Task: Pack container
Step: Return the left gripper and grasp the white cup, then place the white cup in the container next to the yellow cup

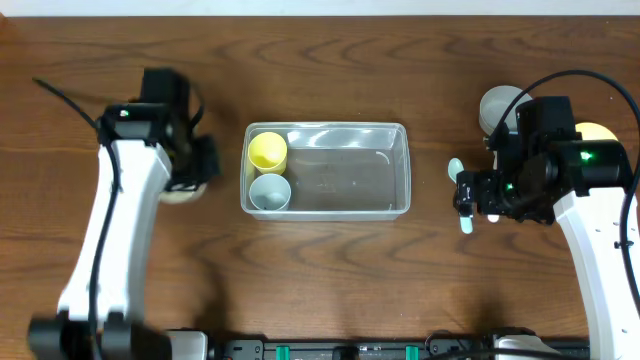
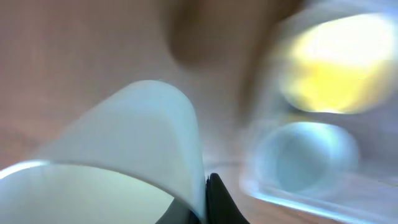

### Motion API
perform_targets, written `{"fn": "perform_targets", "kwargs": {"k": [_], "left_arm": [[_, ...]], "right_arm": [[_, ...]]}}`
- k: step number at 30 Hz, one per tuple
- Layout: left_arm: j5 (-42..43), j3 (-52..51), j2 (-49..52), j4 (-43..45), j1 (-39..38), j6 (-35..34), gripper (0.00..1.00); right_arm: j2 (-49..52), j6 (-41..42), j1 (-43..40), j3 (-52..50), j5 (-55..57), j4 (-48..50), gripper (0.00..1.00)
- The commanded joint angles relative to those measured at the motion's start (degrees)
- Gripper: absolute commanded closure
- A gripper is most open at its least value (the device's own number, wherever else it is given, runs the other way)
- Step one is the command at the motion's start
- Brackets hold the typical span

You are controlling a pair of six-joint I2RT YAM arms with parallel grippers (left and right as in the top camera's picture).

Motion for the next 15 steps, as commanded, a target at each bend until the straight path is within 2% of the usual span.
{"fn": "perform_targets", "kwargs": {"k": [1,7,15], "left_arm": [[1.1,5.8,-3.5,1.0,-7.8,5.7,0.94],[1.1,7.5,-2.1,7.0,-19.0,11.9,0.94],[1.1,7.5,7.0,11.0,-23.6,17.6,0.94]], "right_arm": [[0.2,-0.6,-0.2,0.9,0.3,1.4,0.01],[0.2,4.3,-0.2,0.9,0.4,4.4,0.01],[0.2,5.1,-0.2,0.9,0.4,4.9,0.01]]}}
